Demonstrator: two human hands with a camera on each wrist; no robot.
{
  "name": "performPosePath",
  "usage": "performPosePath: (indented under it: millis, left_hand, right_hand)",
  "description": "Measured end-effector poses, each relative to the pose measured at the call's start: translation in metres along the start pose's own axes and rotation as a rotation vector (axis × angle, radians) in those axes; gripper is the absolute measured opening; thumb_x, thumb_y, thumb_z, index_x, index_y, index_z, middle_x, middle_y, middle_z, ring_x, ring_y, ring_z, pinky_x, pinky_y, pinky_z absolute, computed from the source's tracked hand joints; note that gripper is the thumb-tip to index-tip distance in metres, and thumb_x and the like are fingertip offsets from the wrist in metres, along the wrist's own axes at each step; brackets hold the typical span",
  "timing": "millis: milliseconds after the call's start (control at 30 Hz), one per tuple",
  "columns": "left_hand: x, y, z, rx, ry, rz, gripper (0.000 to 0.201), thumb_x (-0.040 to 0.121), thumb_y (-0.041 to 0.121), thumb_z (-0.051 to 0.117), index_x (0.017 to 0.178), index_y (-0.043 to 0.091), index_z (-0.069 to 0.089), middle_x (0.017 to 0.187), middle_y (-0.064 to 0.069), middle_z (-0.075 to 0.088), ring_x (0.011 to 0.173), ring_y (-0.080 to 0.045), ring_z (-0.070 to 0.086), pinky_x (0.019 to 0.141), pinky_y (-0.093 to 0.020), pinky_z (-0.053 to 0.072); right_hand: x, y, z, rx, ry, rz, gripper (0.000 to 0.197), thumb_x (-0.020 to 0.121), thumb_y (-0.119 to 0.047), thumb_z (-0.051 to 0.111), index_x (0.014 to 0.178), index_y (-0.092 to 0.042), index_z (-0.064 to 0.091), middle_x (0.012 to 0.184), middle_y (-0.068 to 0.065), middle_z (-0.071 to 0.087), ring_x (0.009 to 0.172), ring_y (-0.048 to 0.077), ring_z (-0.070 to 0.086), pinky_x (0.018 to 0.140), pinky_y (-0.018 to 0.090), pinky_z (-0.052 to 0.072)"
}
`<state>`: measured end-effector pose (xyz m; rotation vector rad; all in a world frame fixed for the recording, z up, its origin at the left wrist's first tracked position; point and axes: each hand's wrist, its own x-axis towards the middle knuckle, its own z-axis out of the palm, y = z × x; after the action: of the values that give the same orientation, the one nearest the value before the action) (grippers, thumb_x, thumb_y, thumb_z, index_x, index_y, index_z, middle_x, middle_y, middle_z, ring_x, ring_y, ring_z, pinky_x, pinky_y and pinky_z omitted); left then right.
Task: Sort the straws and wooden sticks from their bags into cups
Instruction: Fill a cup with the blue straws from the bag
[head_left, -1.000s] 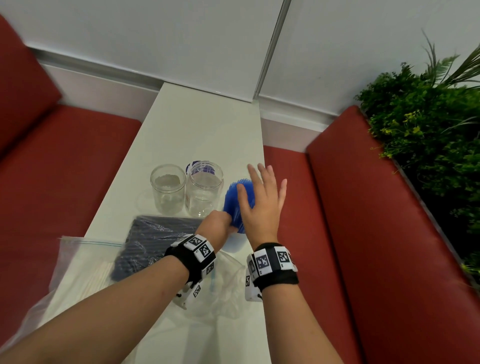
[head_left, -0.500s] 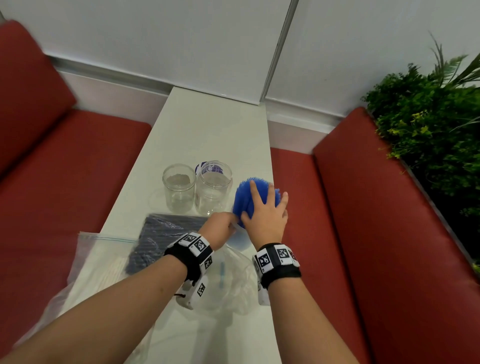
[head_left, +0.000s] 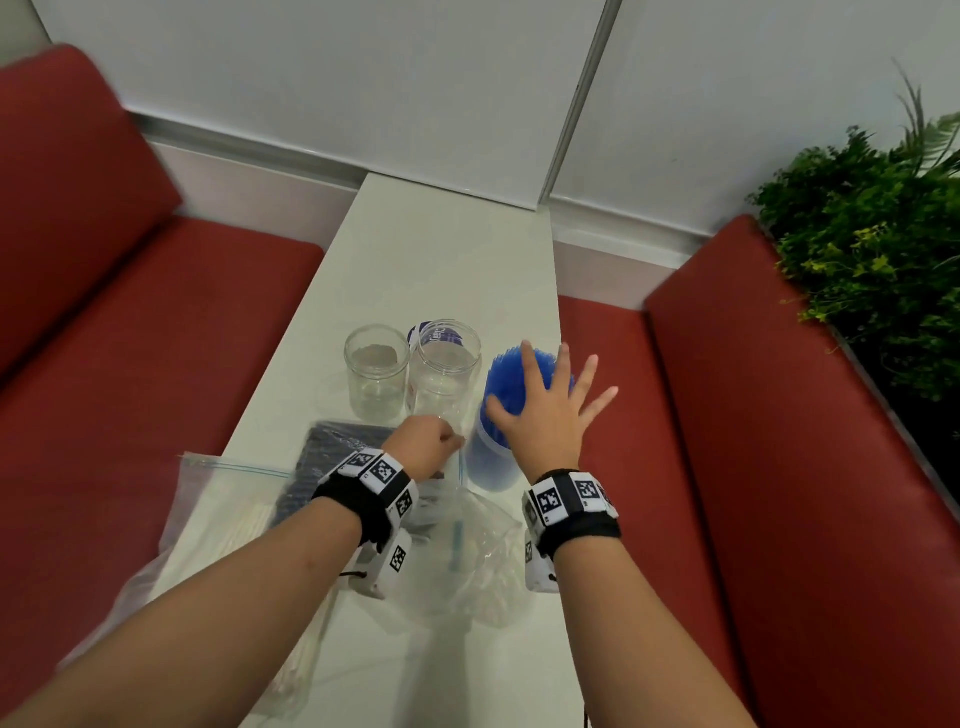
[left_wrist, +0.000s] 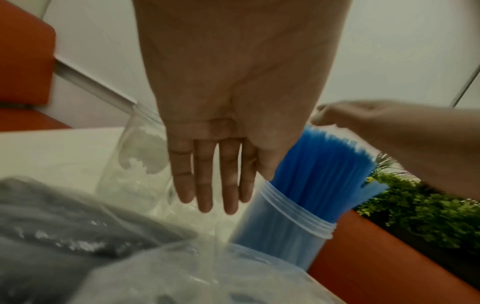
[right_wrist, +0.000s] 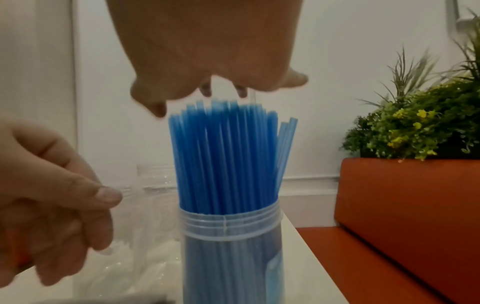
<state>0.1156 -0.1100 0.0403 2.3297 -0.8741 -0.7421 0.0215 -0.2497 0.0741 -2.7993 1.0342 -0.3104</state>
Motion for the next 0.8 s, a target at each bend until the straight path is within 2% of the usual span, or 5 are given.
performPosePath:
  millis: [133,233,433,533,800]
  left_hand:
    - [-0.006,-0.033,-0.012,0.344,-0.314,-0.095,0.067,0.077,0.079,0.053,0.095,0.018,0.07,0.094,-0.001,0.07,0.086,-0.02,0.064,0.077,-0.031,0.047]
    - [-0.019,-0.059,-0.006,0.502,-0.492,-0.206,0.085,0.055,0.091,0.057,0.101,0.02,0.067,0.099,0.0,0.069,0.09,-0.021,0.064,0.08,-0.032,0.049]
    - [-0.042,-0.086,0.022,0.204,-0.513,-0.178,0.04,0.075,0.051,0.078,0.092,0.018,0.064,0.088,0.0,0.064,0.077,-0.017,0.058,0.068,-0.025,0.045]
    - [-0.058,-0.091,0.035,0.005,-0.563,-0.24,0.069,0.073,0.057,0.078,0.129,0.026,0.052,0.122,0.001,0.061,0.099,-0.018,0.063,0.079,-0.033,0.055]
    - [-0.083,-0.102,0.034,-0.573,-0.464,-0.396,0.068,0.069,0.061,0.078,0.124,0.033,0.049,0.133,-0.004,0.052,0.11,-0.031,0.058,0.076,-0.049,0.06]
  right_hand:
    - [-0.029,-0.024,-0.013,0.378,0.507,-0.304,0.035,0.091,-0.038,0.059,0.119,-0.019,0.071,0.114,0.005,0.066,0.114,0.026,0.057,0.104,0.048,0.036]
    - [-0.058,-0.031,-0.005,0.436,0.037,-0.324,0.017,0.099,-0.031,0.052,0.101,-0.019,0.065,0.08,0.0,0.064,0.077,0.02,0.061,0.07,0.037,0.045]
    - [-0.101,0.007,0.032,0.048,-0.811,0.234,0.06,0.099,-0.033,0.063,0.151,-0.014,0.039,0.147,0.016,0.05,0.132,0.037,0.052,0.108,0.048,0.045]
    - [-0.099,0.021,0.036,0.133,-0.794,0.29,0.032,0.1,-0.011,0.061,0.129,0.002,0.062,0.13,0.02,0.066,0.113,0.035,0.067,0.1,0.044,0.055]
    - [-0.102,0.018,0.001,1.219,-0.439,0.462,0.012,0.104,-0.008,0.056,0.098,-0.011,0.067,0.078,0.001,0.061,0.05,0.006,0.049,0.046,0.019,0.041]
